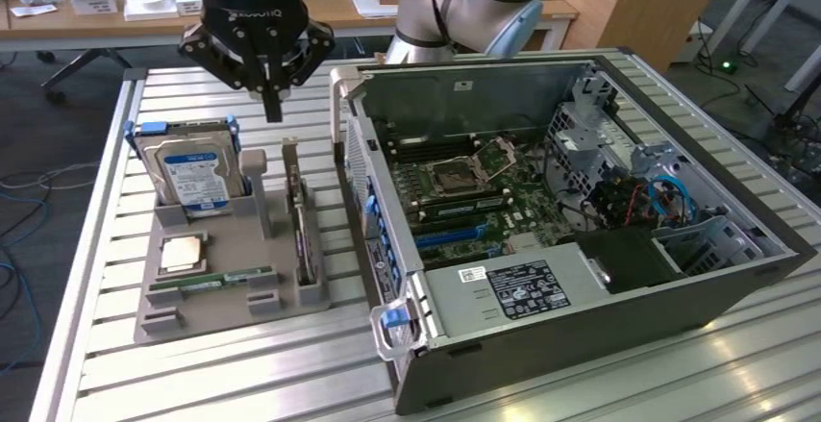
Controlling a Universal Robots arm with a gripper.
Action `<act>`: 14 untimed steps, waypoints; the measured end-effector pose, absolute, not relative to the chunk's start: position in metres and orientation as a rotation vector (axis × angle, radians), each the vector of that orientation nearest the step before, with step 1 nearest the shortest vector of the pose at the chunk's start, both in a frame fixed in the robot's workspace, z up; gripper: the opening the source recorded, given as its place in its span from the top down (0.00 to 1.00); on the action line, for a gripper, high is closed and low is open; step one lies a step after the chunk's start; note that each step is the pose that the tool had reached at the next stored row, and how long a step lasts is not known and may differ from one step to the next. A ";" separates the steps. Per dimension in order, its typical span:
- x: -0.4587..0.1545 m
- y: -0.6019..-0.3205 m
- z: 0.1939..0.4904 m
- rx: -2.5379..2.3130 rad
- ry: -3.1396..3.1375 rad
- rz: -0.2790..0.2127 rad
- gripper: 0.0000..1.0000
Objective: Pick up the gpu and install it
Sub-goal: 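Reach for the gpu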
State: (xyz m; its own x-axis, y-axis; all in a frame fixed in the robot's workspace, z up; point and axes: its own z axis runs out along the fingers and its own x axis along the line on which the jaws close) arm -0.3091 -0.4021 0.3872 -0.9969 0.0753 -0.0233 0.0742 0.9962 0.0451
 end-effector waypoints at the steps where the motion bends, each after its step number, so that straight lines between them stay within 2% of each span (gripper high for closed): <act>1: -0.309 -0.404 0.387 0.117 3.114 0.069 0.89; 14: -0.309 -0.426 0.387 0.117 3.114 0.069 0.89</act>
